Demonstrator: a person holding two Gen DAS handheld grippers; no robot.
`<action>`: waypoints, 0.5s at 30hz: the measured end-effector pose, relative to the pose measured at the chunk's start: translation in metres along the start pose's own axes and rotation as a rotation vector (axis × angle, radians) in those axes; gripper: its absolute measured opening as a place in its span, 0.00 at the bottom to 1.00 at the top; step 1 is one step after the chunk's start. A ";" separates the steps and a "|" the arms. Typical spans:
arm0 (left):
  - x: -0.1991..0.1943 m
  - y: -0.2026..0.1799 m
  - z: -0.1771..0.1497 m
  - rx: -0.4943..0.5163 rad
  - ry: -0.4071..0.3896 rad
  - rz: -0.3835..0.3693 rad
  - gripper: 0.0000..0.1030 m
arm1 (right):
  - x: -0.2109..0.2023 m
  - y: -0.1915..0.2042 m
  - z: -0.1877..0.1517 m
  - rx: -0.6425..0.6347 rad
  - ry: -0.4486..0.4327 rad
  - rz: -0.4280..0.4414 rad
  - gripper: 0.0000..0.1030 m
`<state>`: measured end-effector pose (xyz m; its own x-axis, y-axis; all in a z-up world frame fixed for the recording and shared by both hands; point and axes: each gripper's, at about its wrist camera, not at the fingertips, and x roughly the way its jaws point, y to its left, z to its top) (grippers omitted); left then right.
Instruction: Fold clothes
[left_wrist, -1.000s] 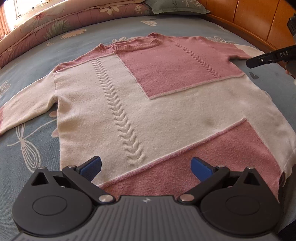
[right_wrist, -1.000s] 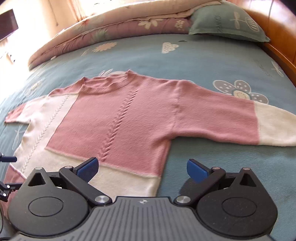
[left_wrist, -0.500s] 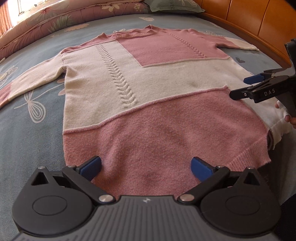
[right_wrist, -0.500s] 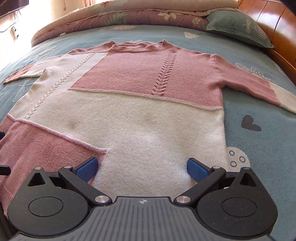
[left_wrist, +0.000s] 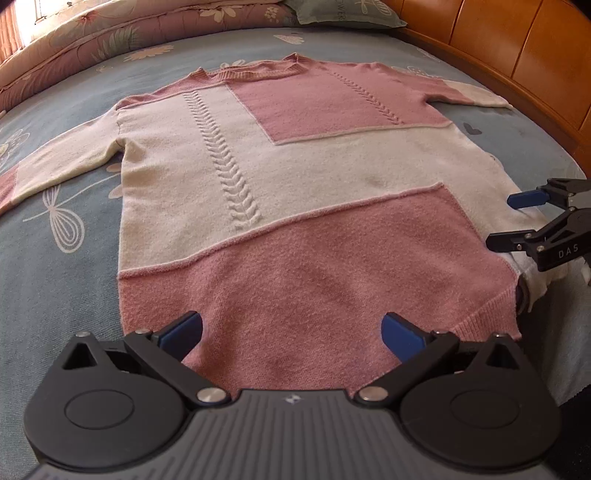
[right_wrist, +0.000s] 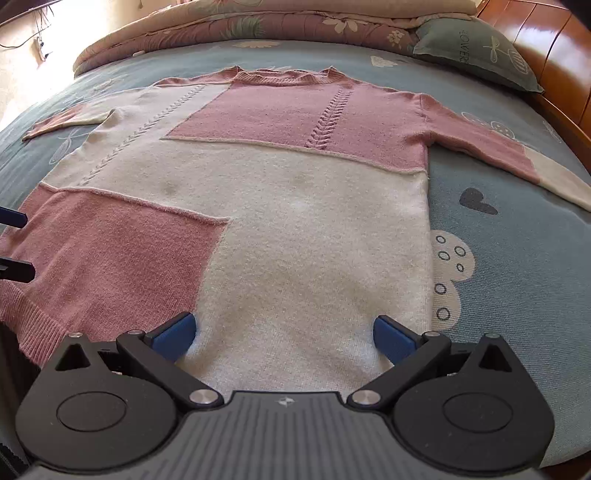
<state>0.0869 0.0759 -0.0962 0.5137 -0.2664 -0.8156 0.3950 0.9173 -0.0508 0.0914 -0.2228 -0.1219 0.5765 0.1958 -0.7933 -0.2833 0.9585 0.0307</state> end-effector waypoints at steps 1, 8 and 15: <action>0.001 -0.003 0.005 0.001 -0.008 -0.003 0.99 | 0.001 0.000 0.001 0.005 0.003 -0.003 1.00; 0.019 -0.019 0.005 0.024 0.025 -0.026 0.99 | 0.003 0.000 0.005 0.028 0.021 -0.015 1.00; 0.000 -0.016 -0.026 0.026 0.048 -0.028 0.99 | 0.005 0.000 0.004 0.074 0.005 -0.038 1.00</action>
<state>0.0603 0.0691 -0.1103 0.4652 -0.2769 -0.8408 0.4286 0.9015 -0.0597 0.0975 -0.2210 -0.1228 0.5816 0.1578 -0.7980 -0.2039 0.9780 0.0448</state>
